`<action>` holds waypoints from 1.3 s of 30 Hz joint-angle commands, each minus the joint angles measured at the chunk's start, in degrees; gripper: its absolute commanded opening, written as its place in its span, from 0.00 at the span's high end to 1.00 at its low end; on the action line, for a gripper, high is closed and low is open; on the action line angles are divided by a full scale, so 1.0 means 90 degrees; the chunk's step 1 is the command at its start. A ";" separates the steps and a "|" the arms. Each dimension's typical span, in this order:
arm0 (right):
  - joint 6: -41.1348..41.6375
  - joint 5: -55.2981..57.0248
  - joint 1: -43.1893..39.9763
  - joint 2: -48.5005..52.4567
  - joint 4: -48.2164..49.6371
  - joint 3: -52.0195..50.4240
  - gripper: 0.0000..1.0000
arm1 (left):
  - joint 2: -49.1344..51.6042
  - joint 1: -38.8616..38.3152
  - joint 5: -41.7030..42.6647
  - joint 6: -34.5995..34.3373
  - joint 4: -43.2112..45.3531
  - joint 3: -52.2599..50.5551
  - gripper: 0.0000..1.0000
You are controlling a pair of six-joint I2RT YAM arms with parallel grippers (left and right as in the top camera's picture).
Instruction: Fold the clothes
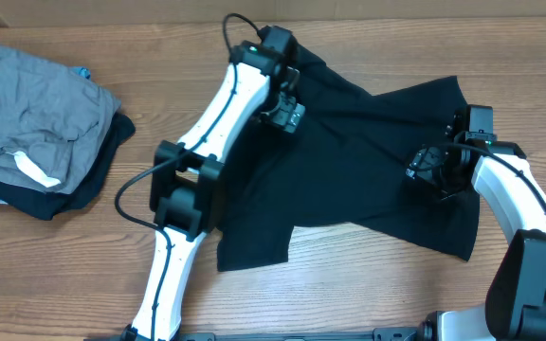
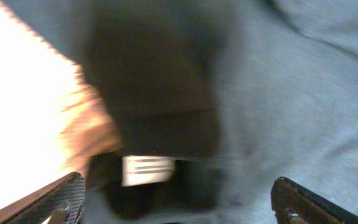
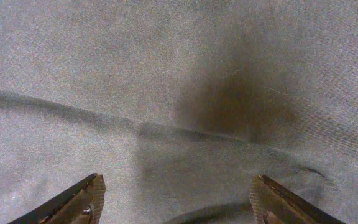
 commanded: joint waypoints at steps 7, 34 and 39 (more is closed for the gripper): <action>-0.0046 -0.0002 0.0017 -0.0032 0.0032 -0.0039 0.21 | -0.0270 0.0891 -0.0063 -0.0525 -0.0702 0.0187 0.02; -0.0044 0.0954 0.0015 -0.0029 0.0551 -0.0636 0.78 | -0.0270 0.1649 0.2591 0.0478 -0.1020 -0.1600 0.28; -0.0041 0.1052 0.0015 0.0029 0.0748 -0.0789 0.78 | -0.0270 0.1622 0.2310 0.0474 -0.1018 -0.1600 0.43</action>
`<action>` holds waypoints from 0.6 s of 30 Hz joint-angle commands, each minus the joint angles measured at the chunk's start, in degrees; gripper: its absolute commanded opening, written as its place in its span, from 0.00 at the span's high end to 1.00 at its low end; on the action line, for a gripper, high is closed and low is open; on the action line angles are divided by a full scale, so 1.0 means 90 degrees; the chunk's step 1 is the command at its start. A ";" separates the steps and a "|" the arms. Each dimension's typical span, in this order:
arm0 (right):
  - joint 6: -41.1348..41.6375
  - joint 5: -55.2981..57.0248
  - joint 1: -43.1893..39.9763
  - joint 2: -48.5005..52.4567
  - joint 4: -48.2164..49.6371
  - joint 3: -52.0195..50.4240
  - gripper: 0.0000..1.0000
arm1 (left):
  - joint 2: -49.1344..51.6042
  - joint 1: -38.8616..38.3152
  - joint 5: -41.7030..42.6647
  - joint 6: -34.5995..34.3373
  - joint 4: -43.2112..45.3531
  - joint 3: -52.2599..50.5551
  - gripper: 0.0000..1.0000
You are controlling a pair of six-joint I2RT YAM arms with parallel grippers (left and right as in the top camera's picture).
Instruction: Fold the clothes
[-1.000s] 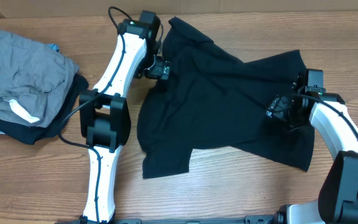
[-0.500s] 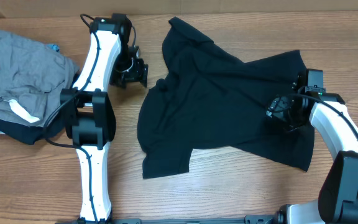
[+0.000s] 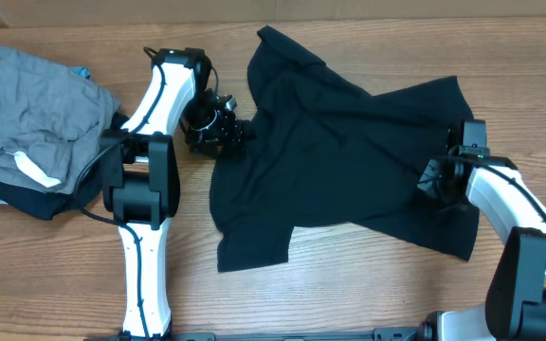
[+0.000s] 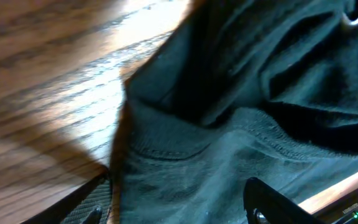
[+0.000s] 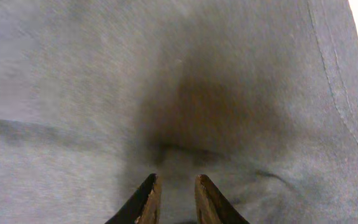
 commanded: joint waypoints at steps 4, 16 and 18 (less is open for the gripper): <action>-0.0019 0.0175 0.0017 0.0024 0.0053 -0.0041 0.78 | -0.0136 -0.0073 -0.0457 0.0090 0.0024 -0.0223 0.84; 0.0170 0.0228 -0.0471 0.0036 0.0386 -0.0296 0.94 | -0.0136 0.0503 -0.2348 -0.0848 0.0197 -0.0342 0.94; 0.0168 0.0231 -0.0471 0.0039 0.0561 -0.0415 0.93 | -0.0136 0.0590 -0.2431 -0.0852 0.0192 -0.0350 0.94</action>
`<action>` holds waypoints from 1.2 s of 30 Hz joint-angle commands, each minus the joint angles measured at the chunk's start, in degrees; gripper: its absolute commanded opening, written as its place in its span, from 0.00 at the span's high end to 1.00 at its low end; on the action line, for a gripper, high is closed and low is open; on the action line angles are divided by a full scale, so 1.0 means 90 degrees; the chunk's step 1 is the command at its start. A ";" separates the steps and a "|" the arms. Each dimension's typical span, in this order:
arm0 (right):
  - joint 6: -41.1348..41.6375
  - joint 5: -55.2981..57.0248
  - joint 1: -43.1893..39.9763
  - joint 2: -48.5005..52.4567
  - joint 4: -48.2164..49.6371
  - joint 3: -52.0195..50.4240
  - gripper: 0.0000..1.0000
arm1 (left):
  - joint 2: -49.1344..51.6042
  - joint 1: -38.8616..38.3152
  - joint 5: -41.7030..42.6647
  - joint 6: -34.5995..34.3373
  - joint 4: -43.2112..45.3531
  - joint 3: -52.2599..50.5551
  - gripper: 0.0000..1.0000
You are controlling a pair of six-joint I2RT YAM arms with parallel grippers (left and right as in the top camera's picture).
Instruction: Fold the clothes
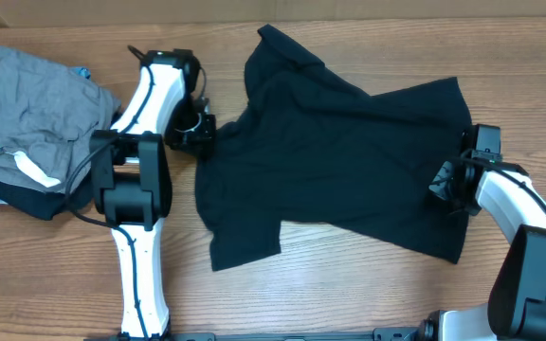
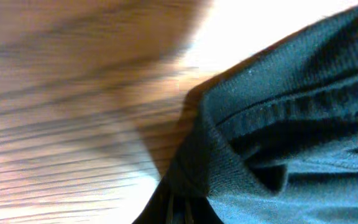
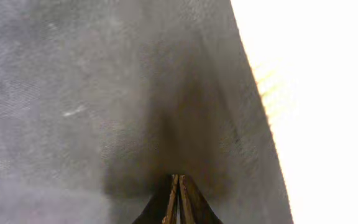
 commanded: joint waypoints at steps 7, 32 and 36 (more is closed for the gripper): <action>0.0085 0.0046 -0.0007 0.0041 0.0168 -0.0209 0.93 | -0.0007 0.0442 -0.1212 -0.0350 -0.0172 -0.0121 0.93; -0.0199 -0.1945 -0.0058 0.0036 -0.3446 0.2152 0.91 | -0.1107 -0.0753 -0.0330 -0.0121 -0.0918 0.1107 0.89; -0.0197 -0.1987 0.0002 0.0036 -0.3281 0.1659 0.96 | -0.1105 -0.1389 -0.0323 -0.0080 -0.1188 0.0750 0.96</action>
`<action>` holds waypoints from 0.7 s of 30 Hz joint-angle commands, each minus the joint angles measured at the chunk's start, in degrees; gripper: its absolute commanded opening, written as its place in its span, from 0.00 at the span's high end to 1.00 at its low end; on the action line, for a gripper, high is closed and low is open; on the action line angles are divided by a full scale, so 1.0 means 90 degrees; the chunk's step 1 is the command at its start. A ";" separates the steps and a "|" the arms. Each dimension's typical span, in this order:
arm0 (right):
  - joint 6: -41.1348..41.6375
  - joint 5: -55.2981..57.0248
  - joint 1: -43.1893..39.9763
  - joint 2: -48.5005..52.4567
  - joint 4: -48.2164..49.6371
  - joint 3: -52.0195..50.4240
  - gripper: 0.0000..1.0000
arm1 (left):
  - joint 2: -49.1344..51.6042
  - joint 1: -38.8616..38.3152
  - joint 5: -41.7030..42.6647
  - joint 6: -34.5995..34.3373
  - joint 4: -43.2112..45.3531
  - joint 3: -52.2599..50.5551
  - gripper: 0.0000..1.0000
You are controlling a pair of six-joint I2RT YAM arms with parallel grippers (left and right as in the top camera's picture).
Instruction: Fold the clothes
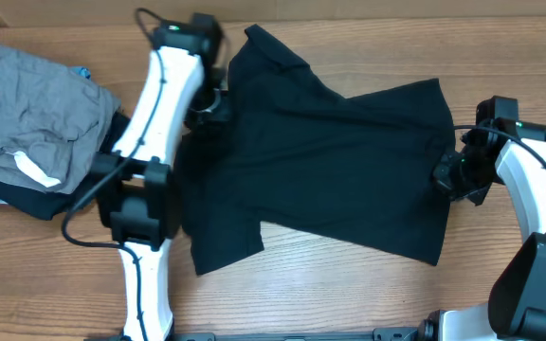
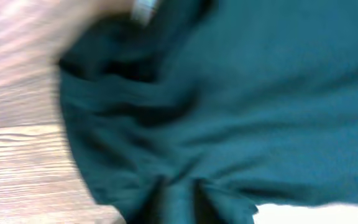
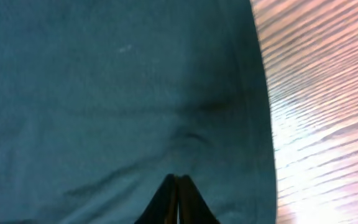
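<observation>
A black T-shirt (image 1: 330,170) lies spread across the middle of the wooden table, its collar at the top left. My left gripper (image 1: 210,100) is shut on the shirt's left edge below the collar; in the left wrist view cloth (image 2: 229,93) bunches round the left gripper (image 2: 179,200) and hides its fingers. My right gripper (image 1: 449,176) is shut on the shirt's right edge. In the right wrist view the right gripper (image 3: 178,190) has its fingers pressed together on the fabric (image 3: 104,93).
A pile of grey and dark clothes (image 1: 36,123) sits at the table's left end. Bare wood (image 1: 349,294) runs along the front edge and shows to the right of the shirt (image 3: 316,93). The left arm stretches from the front over the shirt's left side.
My left gripper has moved towards the back of the table with the shirt's left edge in it. The whole shirt has shifted a little left. Both grippers are still shut on cloth.
Both grippers stood open over the shirt, the left near the collar, the right on its right part. Then the left was open at the shirt's left edge and the right nearly shut. Then both were shut on cloth, and now the shirt lies further left.
</observation>
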 commanded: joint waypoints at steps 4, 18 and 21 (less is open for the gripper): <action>0.0153 -0.0206 0.0041 -0.0007 0.0852 -0.1044 0.96 | -0.0095 -0.0872 0.0279 0.0138 -0.0284 -0.0714 0.96; 0.0177 0.0165 0.0029 0.0107 0.1967 -0.1906 0.96 | -0.0100 -0.1814 0.0384 0.0192 -0.0787 -0.1370 0.96; 0.0180 0.0444 0.0029 0.0386 0.2059 -0.1906 0.96 | -0.0100 -0.1887 0.0389 0.0192 -0.0695 -0.1501 0.96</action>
